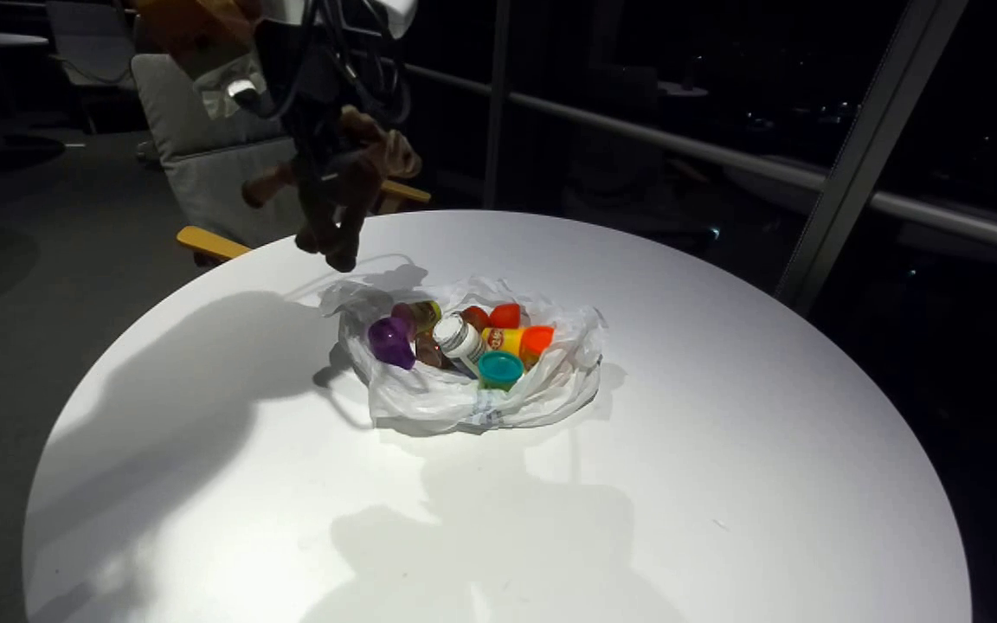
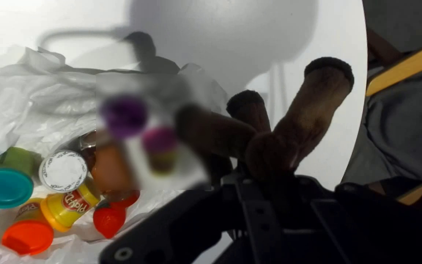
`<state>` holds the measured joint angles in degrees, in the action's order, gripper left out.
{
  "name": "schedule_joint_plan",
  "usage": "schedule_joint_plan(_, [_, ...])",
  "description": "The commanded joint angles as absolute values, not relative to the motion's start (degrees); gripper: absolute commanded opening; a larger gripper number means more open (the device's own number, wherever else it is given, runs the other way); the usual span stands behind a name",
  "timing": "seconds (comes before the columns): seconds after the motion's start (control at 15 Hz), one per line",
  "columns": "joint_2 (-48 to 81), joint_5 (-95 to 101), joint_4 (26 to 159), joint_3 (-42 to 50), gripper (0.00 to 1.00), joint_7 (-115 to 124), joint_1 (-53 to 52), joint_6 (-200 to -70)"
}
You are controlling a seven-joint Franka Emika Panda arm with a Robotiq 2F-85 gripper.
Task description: Put all the contents in the white plastic bag
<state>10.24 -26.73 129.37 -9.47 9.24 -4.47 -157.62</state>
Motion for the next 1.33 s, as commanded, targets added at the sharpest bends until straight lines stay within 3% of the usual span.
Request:
schedule_joint_plan(0.0, [14.0, -33.4, 125.3, -9.6, 0.12, 7.5, -2.0, -157.7])
schedule_joint_plan(1.0, [27.8, -37.3, 120.3, -5.4, 0.12, 10.8, -0.5, -166.7])
schedule_joint_plan(1.07, [28.4, -36.6, 120.3, -4.6, 0.15, 10.9, -0.5, -166.9])
schedule_joint_plan(1.13, [28.8, -35.6, 120.5, -3.9, 0.41, 11.1, -0.6, -166.9])
schedule_joint_plan(1.27, [28.8, -33.9, 120.8, -3.1, 0.48, 11.1, -0.4, -167.2])
